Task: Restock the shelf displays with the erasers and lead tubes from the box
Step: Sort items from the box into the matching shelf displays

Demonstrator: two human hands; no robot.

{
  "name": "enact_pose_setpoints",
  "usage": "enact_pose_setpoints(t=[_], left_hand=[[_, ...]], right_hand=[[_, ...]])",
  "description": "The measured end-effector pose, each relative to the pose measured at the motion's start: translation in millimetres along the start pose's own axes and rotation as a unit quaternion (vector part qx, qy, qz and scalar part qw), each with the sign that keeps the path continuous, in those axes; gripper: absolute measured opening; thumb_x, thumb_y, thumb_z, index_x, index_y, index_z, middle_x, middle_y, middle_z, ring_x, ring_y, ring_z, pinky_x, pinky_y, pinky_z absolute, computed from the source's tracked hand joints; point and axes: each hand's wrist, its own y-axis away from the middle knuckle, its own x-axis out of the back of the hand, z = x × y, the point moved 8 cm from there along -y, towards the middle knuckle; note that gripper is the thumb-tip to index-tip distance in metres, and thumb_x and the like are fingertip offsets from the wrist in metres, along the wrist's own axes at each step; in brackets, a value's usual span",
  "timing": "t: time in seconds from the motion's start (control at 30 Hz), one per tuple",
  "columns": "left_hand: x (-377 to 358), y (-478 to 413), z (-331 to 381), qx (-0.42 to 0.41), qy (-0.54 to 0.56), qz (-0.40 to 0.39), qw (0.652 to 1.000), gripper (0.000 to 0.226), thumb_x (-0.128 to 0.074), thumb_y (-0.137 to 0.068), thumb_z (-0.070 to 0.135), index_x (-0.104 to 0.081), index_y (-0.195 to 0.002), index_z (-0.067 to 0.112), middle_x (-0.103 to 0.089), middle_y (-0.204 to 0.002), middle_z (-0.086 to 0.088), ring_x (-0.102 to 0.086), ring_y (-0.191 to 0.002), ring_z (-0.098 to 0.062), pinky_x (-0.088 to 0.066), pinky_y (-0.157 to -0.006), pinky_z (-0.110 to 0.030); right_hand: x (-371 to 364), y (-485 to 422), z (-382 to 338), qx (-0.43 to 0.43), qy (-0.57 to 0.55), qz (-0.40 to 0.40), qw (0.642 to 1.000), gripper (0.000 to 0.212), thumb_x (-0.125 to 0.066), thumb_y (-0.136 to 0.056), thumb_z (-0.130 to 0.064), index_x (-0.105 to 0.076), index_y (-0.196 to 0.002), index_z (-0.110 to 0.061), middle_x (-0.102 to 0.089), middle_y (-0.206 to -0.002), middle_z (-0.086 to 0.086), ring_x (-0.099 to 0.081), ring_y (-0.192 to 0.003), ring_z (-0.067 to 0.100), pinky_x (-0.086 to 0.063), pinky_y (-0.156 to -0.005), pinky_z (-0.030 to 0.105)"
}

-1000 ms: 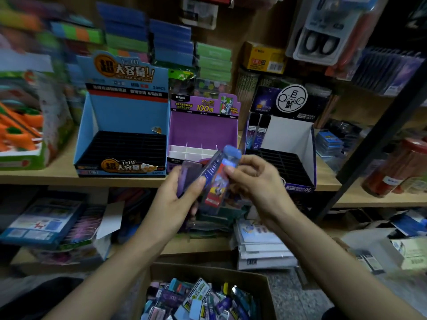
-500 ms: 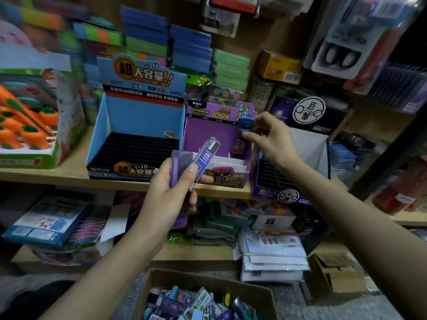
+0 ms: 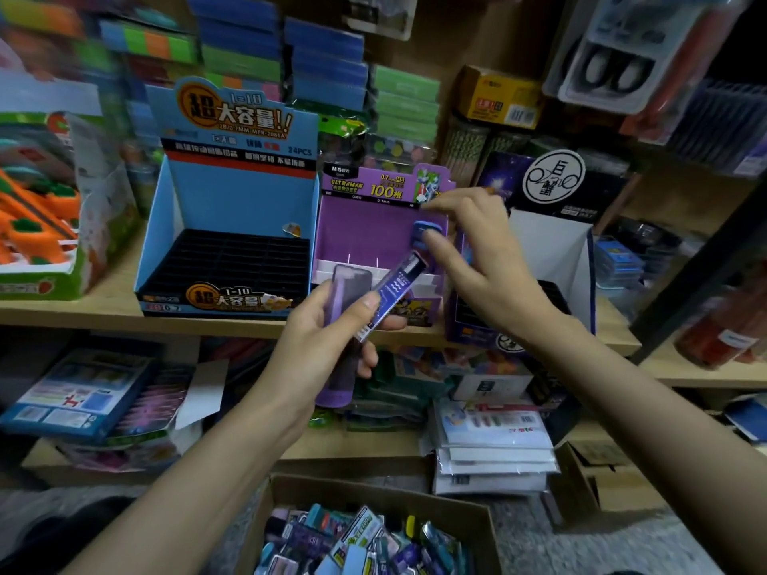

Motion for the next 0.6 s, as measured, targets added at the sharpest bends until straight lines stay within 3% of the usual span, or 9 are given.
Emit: enact_pose_setpoints(t=[0.1,0.2,0.3,0.4,0.47,0.53,0.6], left_hand=[[-13,-1,-3,0.014,0.01,-0.03,0.999,0.025,-0.065,-0.076,0.029,-0.063,-0.1,0.022,-0.069,-0.077,-0.002,-0.055,-0.048,-0.012,-0.045,-0.043,-0.022],[-18,-1,-5,0.016,0.007,-0.032,0.999,0.025,-0.066,-0.072,0.025,-0.064,-0.097,0.021,-0.064,-0.066,0.0,-0.055,-0.048,-0.014,-0.045,-0.042,-0.022],[-19,-1,-10,0.03,0.038,-0.015,0.999,0.029,-0.066,-0.069,0.023,-0.062,-0.097,0.016,-0.064,-0.064,-0.001,-0.057,-0.049,-0.013,-0.045,-0.041,-0.022],[-17,-3,-10,0.017,0.041,0.006,0.999,0.035,-0.069,-0.066,0.02,-0.059,-0.099,0.014,-0.066,-0.068,0.003,-0.058,-0.055,-0.008,-0.046,-0.044,-0.02],[-17,-4,-9,-0.003,0.029,0.013,0.999,0.032,-0.069,-0.067,0.019,-0.058,-0.097,0.014,-0.068,-0.073,-0.002,-0.057,-0.053,-0.007,-0.046,-0.044,-0.02],[-20,-4,-9,-0.011,0.011,0.009,1.0,0.031,-0.069,-0.068,0.023,-0.059,-0.096,0.015,-0.068,-0.079,-0.011,-0.056,-0.052,-0.008,-0.047,-0.044,-0.02],[-24,-3,-12,-0.012,-0.016,-0.004,1.0,0.032,-0.069,-0.069,0.026,-0.059,-0.099,0.017,-0.065,-0.074,-0.008,-0.055,-0.051,-0.008,-0.047,-0.044,-0.021]], right_hand=[[-7,10,-24,0.034,0.0,-0.146,0.989,0.035,-0.052,-0.092,-0.036,-0.061,-0.117,-0.012,-0.062,-0.104,-0.004,-0.048,-0.097,0.016,-0.036,-0.085,0.029],[-12,29,-19,-0.013,-0.052,-0.229,0.972,0.019,-0.06,-0.091,-0.022,-0.069,-0.103,-0.01,-0.068,-0.094,0.001,-0.057,-0.09,0.015,-0.042,-0.08,0.028],[-7,51,-3,-0.107,-0.144,-0.19,0.965,0.013,-0.061,-0.09,-0.016,-0.07,-0.095,-0.008,-0.066,-0.087,-0.003,-0.06,-0.083,0.007,-0.046,-0.076,0.02],[-4,74,16,-0.225,-0.228,-0.133,0.938,0.012,-0.062,-0.088,-0.015,-0.07,-0.093,-0.007,-0.068,-0.085,0.004,-0.064,-0.077,0.017,-0.053,-0.068,0.033],[-9,86,15,-0.253,-0.276,-0.153,0.915,0.01,-0.064,-0.086,-0.012,-0.069,-0.092,-0.007,-0.068,-0.083,0.009,-0.062,-0.07,0.016,-0.052,-0.063,0.028],[-18,93,5,-0.256,-0.317,-0.201,0.891,0.014,-0.065,-0.084,-0.007,-0.066,-0.097,-0.002,-0.068,-0.082,0.018,-0.061,-0.071,0.012,-0.051,-0.068,0.021],[-23,97,-1,-0.262,-0.344,-0.219,0.875,0.017,-0.063,-0.086,-0.006,-0.064,-0.1,0.003,-0.068,-0.083,0.021,-0.062,-0.074,0.012,-0.051,-0.072,0.02]])
